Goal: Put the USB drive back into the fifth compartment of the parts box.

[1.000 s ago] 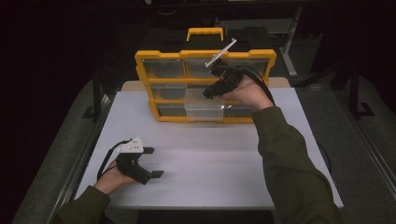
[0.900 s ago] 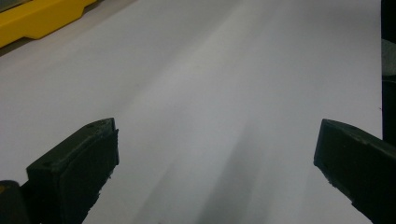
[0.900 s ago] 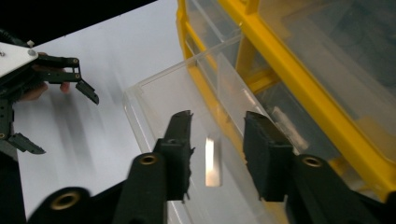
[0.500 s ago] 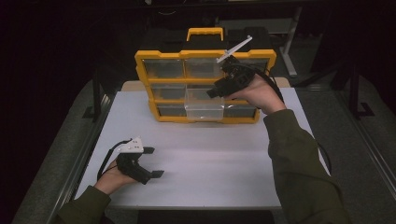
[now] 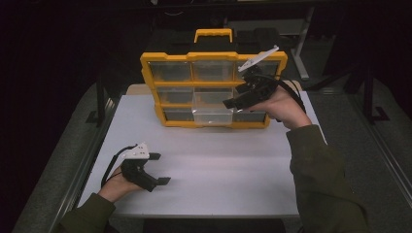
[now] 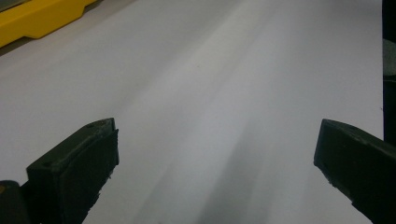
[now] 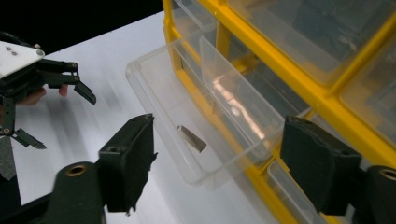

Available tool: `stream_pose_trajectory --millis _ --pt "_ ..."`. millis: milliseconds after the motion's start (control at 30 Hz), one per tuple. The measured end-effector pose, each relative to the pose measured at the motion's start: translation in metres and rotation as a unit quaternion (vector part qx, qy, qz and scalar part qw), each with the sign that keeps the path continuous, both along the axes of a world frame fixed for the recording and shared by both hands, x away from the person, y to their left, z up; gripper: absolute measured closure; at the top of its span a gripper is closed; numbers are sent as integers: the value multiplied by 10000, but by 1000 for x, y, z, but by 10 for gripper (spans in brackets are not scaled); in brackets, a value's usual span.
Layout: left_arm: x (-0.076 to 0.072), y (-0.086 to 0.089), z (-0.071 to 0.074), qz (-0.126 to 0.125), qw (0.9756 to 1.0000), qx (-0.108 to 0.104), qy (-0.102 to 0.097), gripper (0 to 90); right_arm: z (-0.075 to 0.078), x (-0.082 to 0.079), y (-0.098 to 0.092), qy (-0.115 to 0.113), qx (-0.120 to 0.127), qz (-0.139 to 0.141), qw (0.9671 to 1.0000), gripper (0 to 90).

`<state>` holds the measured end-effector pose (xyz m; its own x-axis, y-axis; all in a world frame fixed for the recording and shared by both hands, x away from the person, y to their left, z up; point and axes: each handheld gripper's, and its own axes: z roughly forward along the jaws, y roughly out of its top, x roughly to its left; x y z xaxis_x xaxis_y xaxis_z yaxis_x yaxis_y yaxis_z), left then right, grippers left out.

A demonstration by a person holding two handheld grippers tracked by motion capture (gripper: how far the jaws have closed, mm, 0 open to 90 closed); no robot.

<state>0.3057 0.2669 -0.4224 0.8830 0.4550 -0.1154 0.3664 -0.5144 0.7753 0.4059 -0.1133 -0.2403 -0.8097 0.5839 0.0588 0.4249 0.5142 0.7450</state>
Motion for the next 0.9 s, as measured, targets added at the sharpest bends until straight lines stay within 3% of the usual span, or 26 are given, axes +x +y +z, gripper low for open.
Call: stream_pose_trajectory --millis 800,900 --pt "0 0 -1 -11 10000 23 1 0 -61 -26 -19 17 215 -205 9996 121" --pt "0 0 -1 -17 10000 30 1 0 -68 -28 -21 0 231 -253 9994 61"
